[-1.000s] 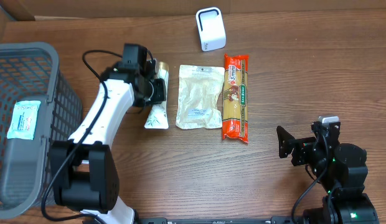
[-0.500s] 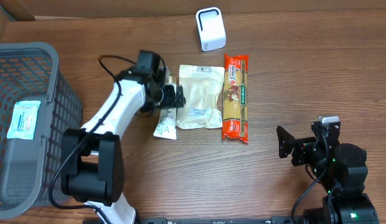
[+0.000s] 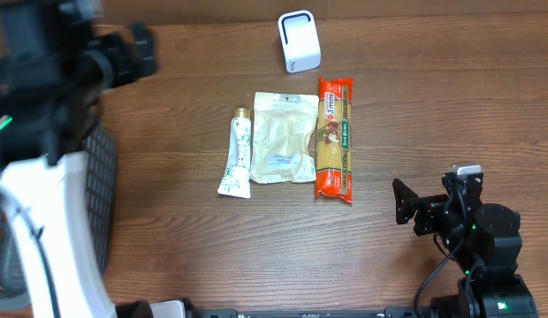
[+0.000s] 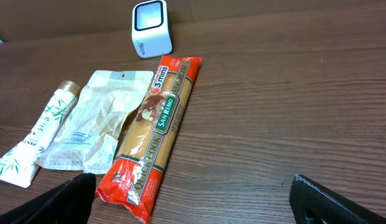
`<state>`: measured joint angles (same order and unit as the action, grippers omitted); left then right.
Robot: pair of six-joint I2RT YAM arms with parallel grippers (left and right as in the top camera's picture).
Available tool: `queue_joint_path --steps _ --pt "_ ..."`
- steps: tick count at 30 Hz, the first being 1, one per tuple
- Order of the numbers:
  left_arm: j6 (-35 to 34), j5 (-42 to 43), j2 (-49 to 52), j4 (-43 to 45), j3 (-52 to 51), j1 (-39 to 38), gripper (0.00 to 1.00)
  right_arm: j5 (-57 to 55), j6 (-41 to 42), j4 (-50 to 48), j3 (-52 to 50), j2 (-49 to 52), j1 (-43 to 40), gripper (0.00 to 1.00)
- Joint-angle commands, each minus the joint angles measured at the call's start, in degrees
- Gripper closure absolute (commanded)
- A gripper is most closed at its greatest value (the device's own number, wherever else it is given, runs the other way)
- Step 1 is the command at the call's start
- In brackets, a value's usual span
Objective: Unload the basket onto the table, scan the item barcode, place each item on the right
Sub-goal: 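Return the left gripper to the basket and grasp the mint-green tissue pack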
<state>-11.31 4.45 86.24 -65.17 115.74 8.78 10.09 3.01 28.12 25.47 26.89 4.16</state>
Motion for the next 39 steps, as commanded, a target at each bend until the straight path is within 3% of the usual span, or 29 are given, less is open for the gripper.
queue_joint_path --steps 1,7,12,20,27,39 --pt "4.04 -4.55 -1.95 -2.08 0.79 7.74 0.00 -0.17 0.02 -0.31 -0.37 -0.13 0.33 0.00" --pt "4.07 -5.97 -1.55 -7.28 0.55 23.98 0.00 -0.17 0.02 -0.31 -0.37 -0.13 0.33 0.00" --pt "4.07 -6.47 1.79 -7.61 0.50 30.73 0.00 -0.17 0.02 -0.31 -0.37 -0.13 0.33 0.00" --pt "8.02 -11.34 6.69 -7.56 -1.97 30.95 0.00 -0.17 0.02 -0.31 -0.37 -0.13 0.33 0.00" --pt "14.45 -12.41 6.67 -3.04 -13.14 30.97 0.00 -0.17 0.02 -0.31 -0.37 -0.13 0.33 0.00" --pt "32.52 -12.41 7.91 19.52 -30.93 31.08 0.01 -0.17 0.02 -0.31 -0.37 -0.13 0.33 0.00"
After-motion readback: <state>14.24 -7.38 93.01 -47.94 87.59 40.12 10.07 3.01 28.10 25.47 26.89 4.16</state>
